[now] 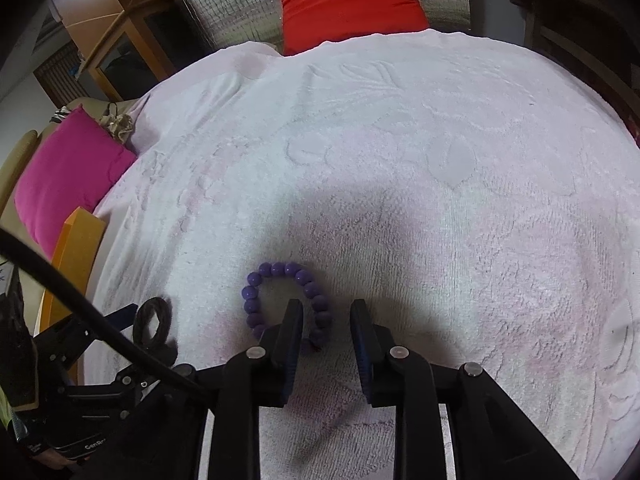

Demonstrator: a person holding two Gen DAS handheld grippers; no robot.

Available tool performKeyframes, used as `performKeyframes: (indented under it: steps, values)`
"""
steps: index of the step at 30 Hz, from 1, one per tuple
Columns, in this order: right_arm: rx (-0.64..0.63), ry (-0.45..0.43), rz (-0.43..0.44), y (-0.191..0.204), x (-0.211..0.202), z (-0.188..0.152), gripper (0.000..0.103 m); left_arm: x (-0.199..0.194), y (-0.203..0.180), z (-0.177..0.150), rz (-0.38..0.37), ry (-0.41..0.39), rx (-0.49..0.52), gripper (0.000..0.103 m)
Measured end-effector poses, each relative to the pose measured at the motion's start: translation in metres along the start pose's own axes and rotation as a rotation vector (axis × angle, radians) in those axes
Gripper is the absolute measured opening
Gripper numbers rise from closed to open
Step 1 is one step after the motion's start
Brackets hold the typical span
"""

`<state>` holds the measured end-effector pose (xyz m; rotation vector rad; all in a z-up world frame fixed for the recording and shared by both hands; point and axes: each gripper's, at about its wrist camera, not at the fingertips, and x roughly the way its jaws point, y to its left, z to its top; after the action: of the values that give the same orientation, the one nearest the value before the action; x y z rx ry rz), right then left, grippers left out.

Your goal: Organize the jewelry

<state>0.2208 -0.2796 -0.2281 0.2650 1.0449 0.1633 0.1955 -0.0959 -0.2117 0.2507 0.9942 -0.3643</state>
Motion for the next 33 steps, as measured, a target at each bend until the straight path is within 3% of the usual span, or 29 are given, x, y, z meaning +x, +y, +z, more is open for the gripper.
performKeyframes:
  steps: [33]
  values:
    - [0.007,-0.014,-0.024,0.0026,0.0064,0.0027,0.028,0.0008,-0.0042,0.0001,0.047,-0.005,0.029,0.064]
